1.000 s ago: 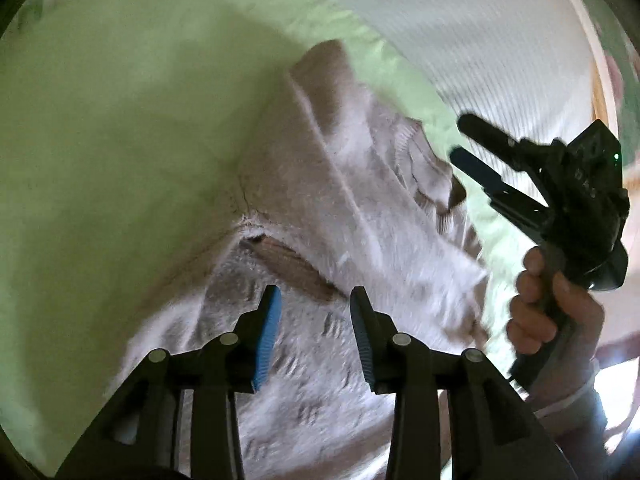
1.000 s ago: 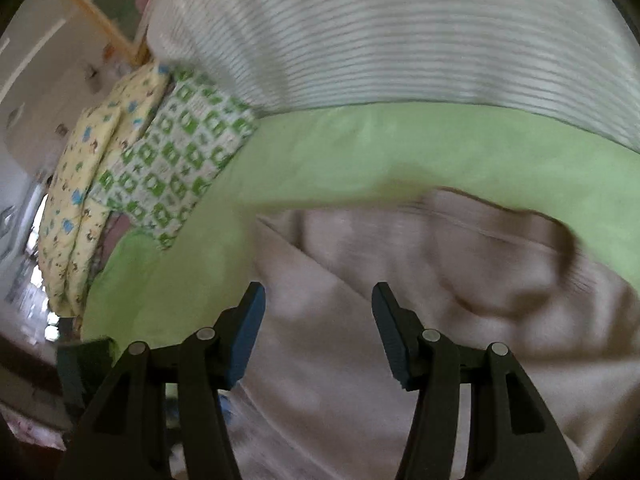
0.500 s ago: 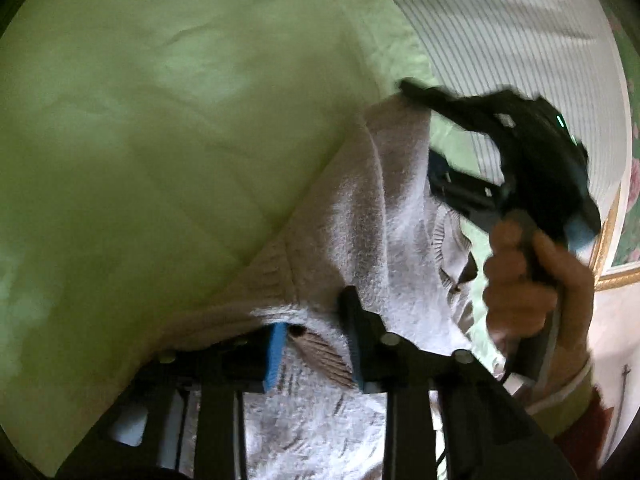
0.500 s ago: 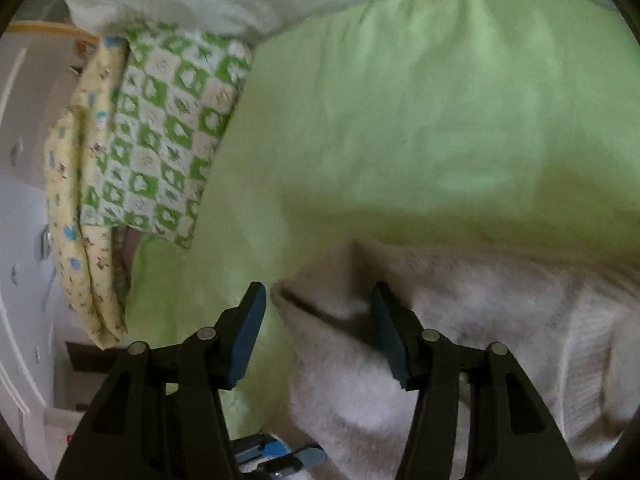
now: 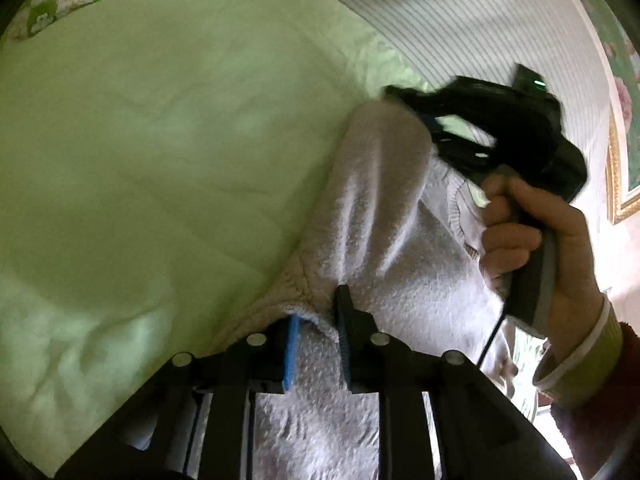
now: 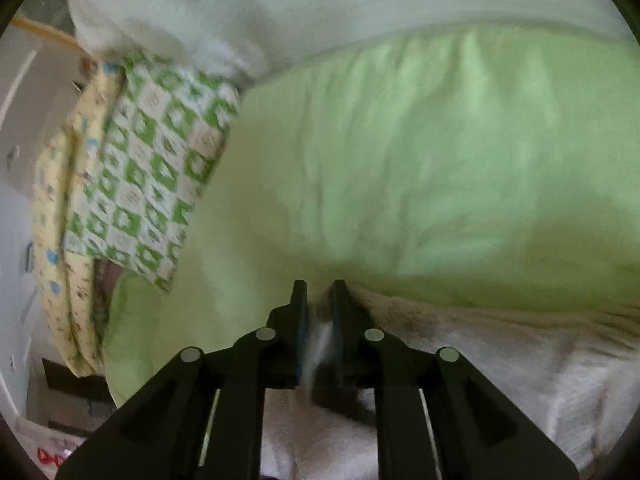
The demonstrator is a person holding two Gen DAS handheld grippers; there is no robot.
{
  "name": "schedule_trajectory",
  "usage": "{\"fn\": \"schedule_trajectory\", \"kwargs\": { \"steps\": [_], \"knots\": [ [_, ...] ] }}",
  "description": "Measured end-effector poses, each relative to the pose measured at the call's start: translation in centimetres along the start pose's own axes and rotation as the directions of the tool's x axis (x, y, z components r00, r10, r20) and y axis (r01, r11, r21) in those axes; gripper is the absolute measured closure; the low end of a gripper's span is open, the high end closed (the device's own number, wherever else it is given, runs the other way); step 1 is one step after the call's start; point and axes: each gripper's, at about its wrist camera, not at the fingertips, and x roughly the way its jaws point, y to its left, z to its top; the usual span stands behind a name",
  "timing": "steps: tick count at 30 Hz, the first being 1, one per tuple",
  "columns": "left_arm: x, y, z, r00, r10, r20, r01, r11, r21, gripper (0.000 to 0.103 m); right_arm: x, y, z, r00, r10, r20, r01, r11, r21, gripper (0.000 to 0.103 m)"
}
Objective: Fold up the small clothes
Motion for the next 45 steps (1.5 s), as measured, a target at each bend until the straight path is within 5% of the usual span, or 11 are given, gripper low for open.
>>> {"fn": "schedule_trajectory", "kwargs": {
  "steps": [4, 10, 18, 24, 27, 30, 34, 36, 45],
  "knots": [
    [-1.9, 0.8, 0.1, 1.000, -0.003, -0.020, 0.004, 1.000, 0.004, 0.077, -5.4, -0.1, -0.7, 0.995, -0.016, 0.102, 0.016, 1.000, -0.001, 0.082],
    [-5.2, -0.4, -1.1, 0.998, -0.054, -0.034, 0.057, 0.996, 0.066, 0.065, -11.9, 0.2, -7.6, 0.993, 0.010, 0.122, -0.006, 1.000, -0.031, 0.082],
    [-2.6, -5.1, 1.7, 0.997, -0.082, 0.009, 0.079, 0.982, 0.174, 0.061, -18.0, -6.0, -18.9, 0.966, -0.207, 0.157, 0.193, 0.976, 0.099, 0.081],
    [2.2, -4.7, 3.6, 0.990, 0.138, -0.028, -0.127, 0.961, 0.248, 0.068, -21.9, -11.2, -21.7, 0.893, -0.408, 0.189, 0.354, 0.897, 0.263, 0.079],
    [2.8, -3.3, 4.2, 0.991, 0.126, -0.035, -0.115, 0.965, 0.234, 0.078, -23.0, -13.9, -22.1, 0.806, -0.568, 0.169, 0.508, 0.809, 0.295, 0.076],
    [1.6, -3.2, 4.4, 0.992, 0.122, -0.036, -0.111, 0.968, 0.224, 0.079, -25.5, -15.6, -22.5, 0.779, -0.595, 0.199, 0.491, 0.776, 0.397, 0.076],
    [-1.0, -3.1, 3.3, 0.992, 0.126, -0.027, -0.116, 0.965, 0.233, 0.054, -27.7, -13.7, -23.6, 0.782, -0.576, 0.238, 0.452, 0.787, 0.420, 0.063],
    [-2.6, -2.8, 2.4, 0.994, 0.108, -0.036, -0.096, 0.969, 0.230, 0.052, -28.7, -12.2, -24.8, 0.795, -0.551, 0.254, 0.432, 0.809, 0.399, 0.054],
    [-7.6, -0.2, -3.8, 0.988, 0.111, -0.107, -0.083, 0.968, 0.236, 0.043, -30.7, -8.0, -32.3, 0.820, -0.520, 0.241, 0.414, 0.828, 0.377, 0.051]
  ]
}}
